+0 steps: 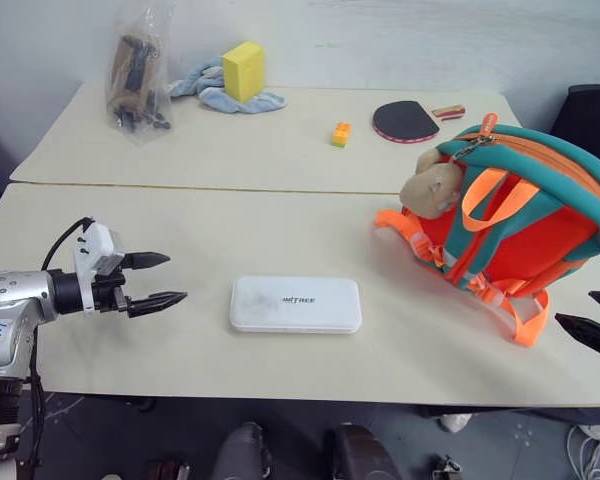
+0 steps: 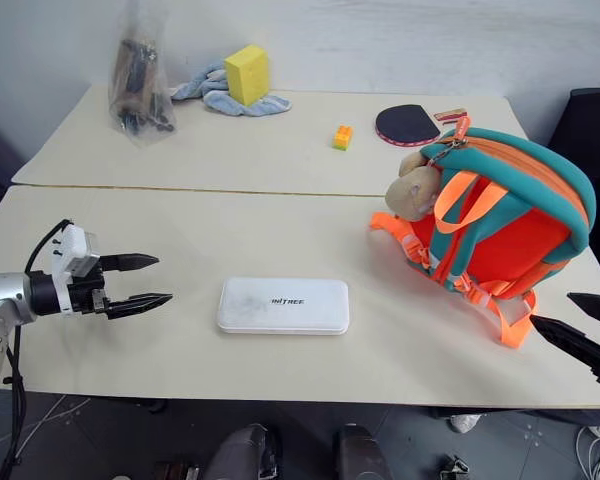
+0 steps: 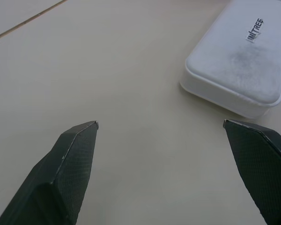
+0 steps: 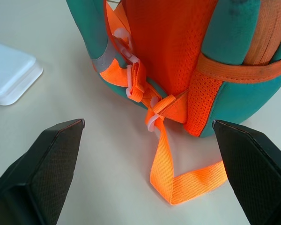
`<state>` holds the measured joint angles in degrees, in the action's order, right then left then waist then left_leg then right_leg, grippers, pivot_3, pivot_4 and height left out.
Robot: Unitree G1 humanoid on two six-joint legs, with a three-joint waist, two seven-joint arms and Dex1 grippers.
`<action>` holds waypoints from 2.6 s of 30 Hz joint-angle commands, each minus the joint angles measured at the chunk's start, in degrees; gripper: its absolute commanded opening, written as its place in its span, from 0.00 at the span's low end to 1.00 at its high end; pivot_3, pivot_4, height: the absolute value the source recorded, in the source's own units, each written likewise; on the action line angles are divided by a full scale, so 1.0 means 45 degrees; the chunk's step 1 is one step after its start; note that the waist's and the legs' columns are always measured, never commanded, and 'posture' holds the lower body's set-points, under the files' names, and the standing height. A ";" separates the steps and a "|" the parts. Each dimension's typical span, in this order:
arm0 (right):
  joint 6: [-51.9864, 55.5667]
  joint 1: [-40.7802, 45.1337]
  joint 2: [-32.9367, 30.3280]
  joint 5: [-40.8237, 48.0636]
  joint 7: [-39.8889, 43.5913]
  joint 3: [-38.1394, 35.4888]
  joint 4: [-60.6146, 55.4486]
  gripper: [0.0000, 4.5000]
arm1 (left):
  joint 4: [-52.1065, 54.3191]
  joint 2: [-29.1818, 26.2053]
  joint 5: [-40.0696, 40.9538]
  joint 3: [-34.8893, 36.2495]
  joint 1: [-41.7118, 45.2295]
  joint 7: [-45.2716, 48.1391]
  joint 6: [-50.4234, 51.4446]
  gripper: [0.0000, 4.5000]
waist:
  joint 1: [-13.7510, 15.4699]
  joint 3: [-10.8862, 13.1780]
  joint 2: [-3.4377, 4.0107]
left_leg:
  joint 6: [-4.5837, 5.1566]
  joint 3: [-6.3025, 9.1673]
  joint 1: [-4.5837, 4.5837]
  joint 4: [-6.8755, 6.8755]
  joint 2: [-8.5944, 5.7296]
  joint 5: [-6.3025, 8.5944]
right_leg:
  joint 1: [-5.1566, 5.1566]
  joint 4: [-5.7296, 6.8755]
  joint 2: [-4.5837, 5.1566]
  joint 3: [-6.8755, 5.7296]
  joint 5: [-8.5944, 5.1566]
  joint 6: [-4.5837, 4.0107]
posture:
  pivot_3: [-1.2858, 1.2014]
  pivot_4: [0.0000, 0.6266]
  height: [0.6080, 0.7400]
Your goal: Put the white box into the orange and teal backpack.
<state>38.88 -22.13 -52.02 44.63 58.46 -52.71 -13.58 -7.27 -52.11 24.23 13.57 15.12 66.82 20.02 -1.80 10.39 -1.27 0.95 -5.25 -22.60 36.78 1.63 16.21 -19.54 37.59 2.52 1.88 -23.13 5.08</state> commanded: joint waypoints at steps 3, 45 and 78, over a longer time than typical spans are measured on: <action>0.0022 -0.0135 0.0385 0.0146 -0.0389 -0.0585 -0.0647 0.99 | -0.0118 -0.0220 -0.0297 -0.0076 0.0149 0.0013 -0.0347 1.00 | 0.0008 0.0000 0.0000 | 0.0000 0.0000 0.0000 -0.0002 0.0000 0.0000 | -0.0001 0.0000 -0.0001 -0.0001 0.0000 0.0000 | 0.52 0.24 1.00; -0.1773 0.6448 0.0925 -0.6313 -0.3034 1.2239 -0.1798 0.00 | -0.0505 0.2159 -0.2631 -0.4507 0.2769 0.0638 -0.1503 0.00 | 0.0033 0.0005 -0.0009 | -0.0052 -0.0001 -0.0132 0.0125 -0.0001 -0.0048 | -0.0123 0.0092 -0.0002 -0.0003 0.0001 0.0002 | 0.52 0.24 1.00; -0.2606 0.7679 0.1847 -0.8135 -0.2751 1.3342 -0.0531 0.00 | -0.2222 0.2821 0.0196 -0.5549 0.5505 -0.0158 1.3574 0.99 | 0.0097 -0.0014 0.0014 | -0.0086 0.0008 -0.0119 0.0146 -0.0007 -0.0103 | -0.0147 0.0211 -0.0004 -0.0002 -0.0004 -0.0007 | 0.52 0.24 1.00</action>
<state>27.62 12.15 -44.15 8.36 45.96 6.80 -15.24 -15.71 -41.89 26.10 -9.06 41.01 70.64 78.97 -1.36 10.32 -1.21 0.57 -5.19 -23.11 37.48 1.57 15.75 -20.16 38.55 2.53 1.86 -23.15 5.05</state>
